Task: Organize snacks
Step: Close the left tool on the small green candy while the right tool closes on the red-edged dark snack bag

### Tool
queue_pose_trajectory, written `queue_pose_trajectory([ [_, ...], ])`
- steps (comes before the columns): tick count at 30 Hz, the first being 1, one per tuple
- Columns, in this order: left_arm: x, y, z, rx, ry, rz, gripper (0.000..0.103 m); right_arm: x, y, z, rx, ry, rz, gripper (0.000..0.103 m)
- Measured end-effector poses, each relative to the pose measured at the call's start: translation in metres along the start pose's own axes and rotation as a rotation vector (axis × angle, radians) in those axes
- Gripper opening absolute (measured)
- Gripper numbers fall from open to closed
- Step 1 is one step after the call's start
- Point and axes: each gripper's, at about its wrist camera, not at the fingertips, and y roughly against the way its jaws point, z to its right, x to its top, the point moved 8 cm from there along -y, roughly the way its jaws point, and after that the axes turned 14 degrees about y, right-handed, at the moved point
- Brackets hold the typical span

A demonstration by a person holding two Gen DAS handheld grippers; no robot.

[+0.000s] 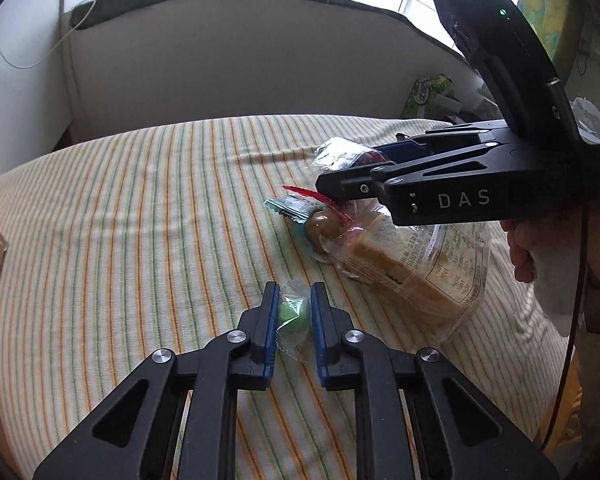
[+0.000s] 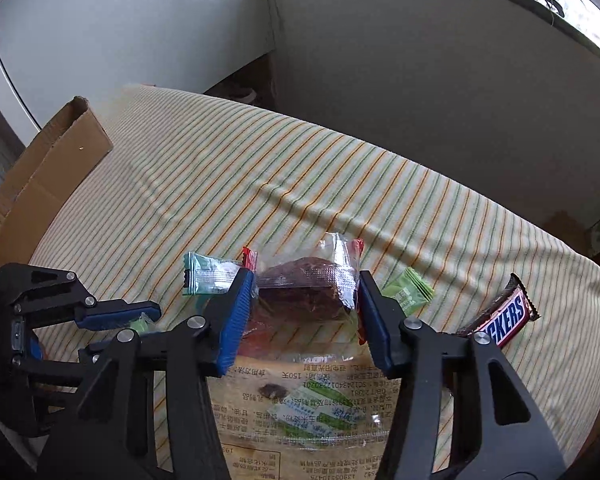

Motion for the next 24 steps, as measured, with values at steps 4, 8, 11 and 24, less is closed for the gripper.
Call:
queue_pose_trajectory([
  [4,0.002,0.006,0.0,-0.017,0.006,0.017,0.014,-0.004,0.018,0.013,-0.037,-0.05,0.073,0.053],
  [8,0.003,0.015,0.003,-0.022,0.012,0.039,0.014,-0.003,0.045,0.022,-0.082,-0.094,0.156,0.053],
  [11,0.006,0.027,0.003,-0.034,0.015,0.068,0.013,-0.003,0.071,0.023,-0.108,-0.129,0.223,0.053],
  [24,0.004,0.115,0.005,-0.086,-0.005,0.208,0.013,-0.082,0.151,-0.042,-0.174,-0.355,0.397,0.054],
])
